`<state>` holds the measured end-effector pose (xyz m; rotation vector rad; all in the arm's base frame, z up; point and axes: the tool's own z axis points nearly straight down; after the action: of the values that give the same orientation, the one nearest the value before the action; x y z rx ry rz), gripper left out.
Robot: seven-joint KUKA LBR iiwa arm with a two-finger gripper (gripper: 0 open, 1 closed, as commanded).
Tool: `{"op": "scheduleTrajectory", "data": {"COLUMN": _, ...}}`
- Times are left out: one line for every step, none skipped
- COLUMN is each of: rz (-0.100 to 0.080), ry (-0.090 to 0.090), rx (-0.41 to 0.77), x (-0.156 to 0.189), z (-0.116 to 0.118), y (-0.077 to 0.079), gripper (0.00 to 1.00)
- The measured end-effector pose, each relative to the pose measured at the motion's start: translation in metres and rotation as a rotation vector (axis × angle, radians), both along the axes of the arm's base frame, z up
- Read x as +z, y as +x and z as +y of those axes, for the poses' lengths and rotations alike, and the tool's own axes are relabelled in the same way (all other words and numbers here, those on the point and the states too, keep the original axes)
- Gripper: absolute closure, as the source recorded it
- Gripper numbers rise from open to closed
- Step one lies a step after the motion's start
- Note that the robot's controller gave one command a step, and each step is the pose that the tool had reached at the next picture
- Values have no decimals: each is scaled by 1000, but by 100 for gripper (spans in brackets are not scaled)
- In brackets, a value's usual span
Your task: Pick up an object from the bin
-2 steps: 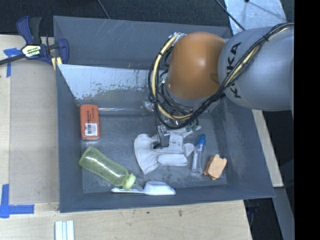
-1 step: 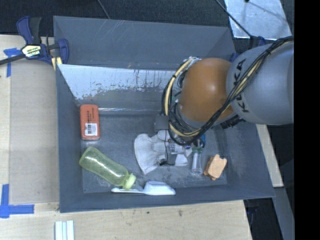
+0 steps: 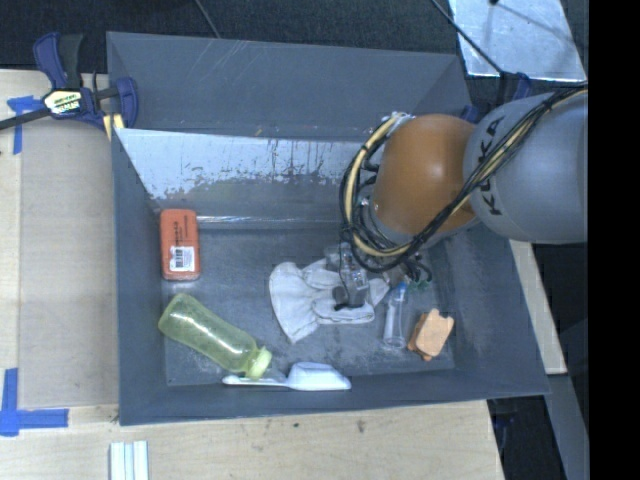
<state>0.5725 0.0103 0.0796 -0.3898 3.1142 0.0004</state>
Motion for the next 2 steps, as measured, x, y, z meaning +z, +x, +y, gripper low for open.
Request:
{"op": "scheduleTrajectory", "data": {"rz": 0, "ry": 0, "rx": -1, "x": 0, "z": 0, "y": 0, "gripper": 100}}
{"op": "scheduleTrajectory", "data": {"rz": 0, "ry": 0, "rx": 34, "x": 111, "z": 1, "y": 7, "gripper": 100}}
